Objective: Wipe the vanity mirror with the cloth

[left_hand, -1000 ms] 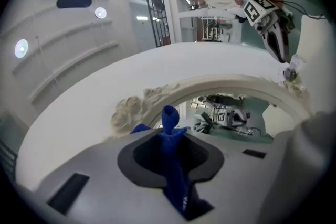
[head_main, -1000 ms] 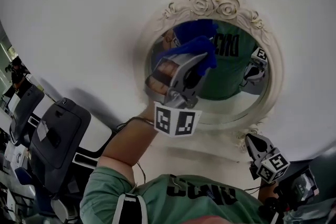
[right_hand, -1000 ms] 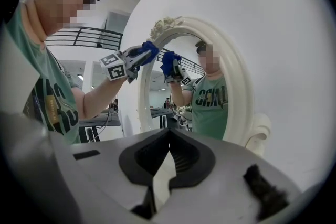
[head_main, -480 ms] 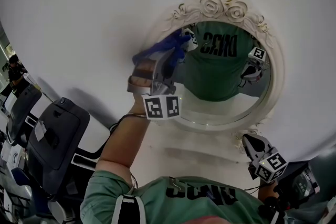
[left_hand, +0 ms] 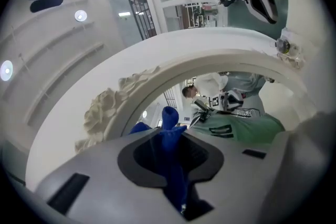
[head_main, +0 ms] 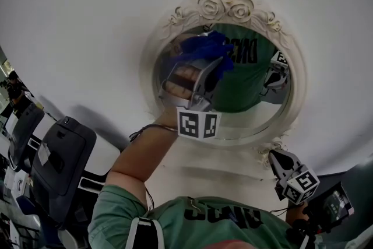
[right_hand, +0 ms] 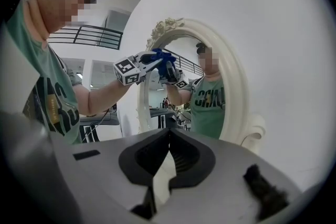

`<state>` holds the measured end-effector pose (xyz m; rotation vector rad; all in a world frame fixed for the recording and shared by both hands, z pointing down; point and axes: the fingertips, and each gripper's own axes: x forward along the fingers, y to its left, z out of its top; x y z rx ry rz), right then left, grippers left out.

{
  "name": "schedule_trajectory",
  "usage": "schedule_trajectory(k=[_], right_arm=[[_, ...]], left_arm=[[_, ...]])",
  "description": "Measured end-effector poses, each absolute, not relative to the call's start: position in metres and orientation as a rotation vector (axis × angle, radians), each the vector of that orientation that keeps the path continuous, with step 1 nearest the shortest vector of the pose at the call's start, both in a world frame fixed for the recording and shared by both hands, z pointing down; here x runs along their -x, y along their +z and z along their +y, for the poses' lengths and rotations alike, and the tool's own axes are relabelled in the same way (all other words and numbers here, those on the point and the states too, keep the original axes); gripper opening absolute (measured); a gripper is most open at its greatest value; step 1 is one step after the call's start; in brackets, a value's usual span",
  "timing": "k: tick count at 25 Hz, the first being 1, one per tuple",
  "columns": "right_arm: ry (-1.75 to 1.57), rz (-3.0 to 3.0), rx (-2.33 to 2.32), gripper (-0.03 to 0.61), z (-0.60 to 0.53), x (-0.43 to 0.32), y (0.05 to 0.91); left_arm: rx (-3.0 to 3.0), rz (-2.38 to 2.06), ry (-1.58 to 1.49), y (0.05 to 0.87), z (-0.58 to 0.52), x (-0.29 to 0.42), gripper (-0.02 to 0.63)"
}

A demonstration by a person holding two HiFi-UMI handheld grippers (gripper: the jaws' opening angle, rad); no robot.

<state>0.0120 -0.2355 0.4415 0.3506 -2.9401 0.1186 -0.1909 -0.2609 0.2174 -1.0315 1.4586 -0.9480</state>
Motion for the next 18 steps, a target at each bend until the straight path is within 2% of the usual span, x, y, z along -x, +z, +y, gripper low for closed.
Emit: schedule_trajectory(k=[10,18], right_arm=[[0.204,-2.973,-0.433,0.012,-0.246,-0.047,0.455],[0.203,-2.988,-0.447,0.012,-0.240,-0.054,0.449]], left_arm=[[1.076,1.180,-0.959,0.229,-0.333,0.055,0.069],[1.119,1.135,-0.971,0.233,-0.331,0.040,0.067]])
